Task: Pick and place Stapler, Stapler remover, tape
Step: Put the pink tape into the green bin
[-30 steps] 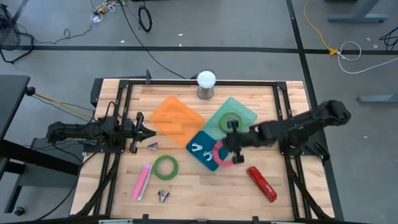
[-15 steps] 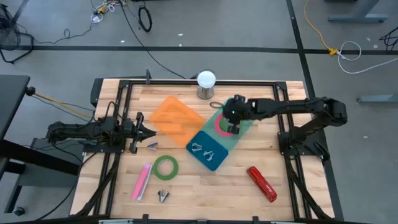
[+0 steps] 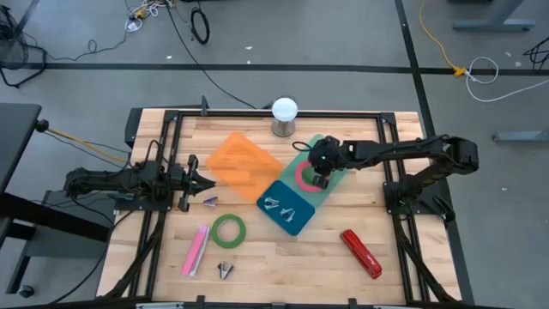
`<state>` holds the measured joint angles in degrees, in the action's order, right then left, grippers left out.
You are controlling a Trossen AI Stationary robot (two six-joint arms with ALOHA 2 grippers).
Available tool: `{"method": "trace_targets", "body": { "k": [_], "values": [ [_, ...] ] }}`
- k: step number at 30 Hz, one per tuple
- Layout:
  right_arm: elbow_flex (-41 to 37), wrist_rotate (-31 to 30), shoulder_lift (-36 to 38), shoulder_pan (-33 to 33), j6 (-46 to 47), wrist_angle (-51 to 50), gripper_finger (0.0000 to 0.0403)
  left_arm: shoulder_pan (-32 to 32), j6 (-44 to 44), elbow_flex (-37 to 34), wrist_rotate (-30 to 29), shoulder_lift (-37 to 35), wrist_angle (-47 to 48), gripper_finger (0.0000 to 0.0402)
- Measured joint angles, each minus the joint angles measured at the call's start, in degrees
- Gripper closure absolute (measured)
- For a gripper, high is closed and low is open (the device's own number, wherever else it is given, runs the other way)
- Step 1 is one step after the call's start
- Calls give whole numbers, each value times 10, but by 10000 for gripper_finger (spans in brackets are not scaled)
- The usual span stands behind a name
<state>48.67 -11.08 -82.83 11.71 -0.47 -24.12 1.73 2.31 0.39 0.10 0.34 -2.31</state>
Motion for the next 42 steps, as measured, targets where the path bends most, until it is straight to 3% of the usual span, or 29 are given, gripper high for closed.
{"method": "trace_targets", "body": {
  "k": [11,22,32,42],
  "values": [
    [-5,-38,0,-27,-26,27,319,0,0,0,0,0,0,369],
    [-5,-44,-52,-30,-31,37,318,0,0,0,0,0,0,369],
    [-5,-43,-53,-30,-46,53,300,0,0,0,0,0,0,369],
    [-5,42,-52,-30,-107,89,251,0,0,0,0,0,0,369]
  ]
}}
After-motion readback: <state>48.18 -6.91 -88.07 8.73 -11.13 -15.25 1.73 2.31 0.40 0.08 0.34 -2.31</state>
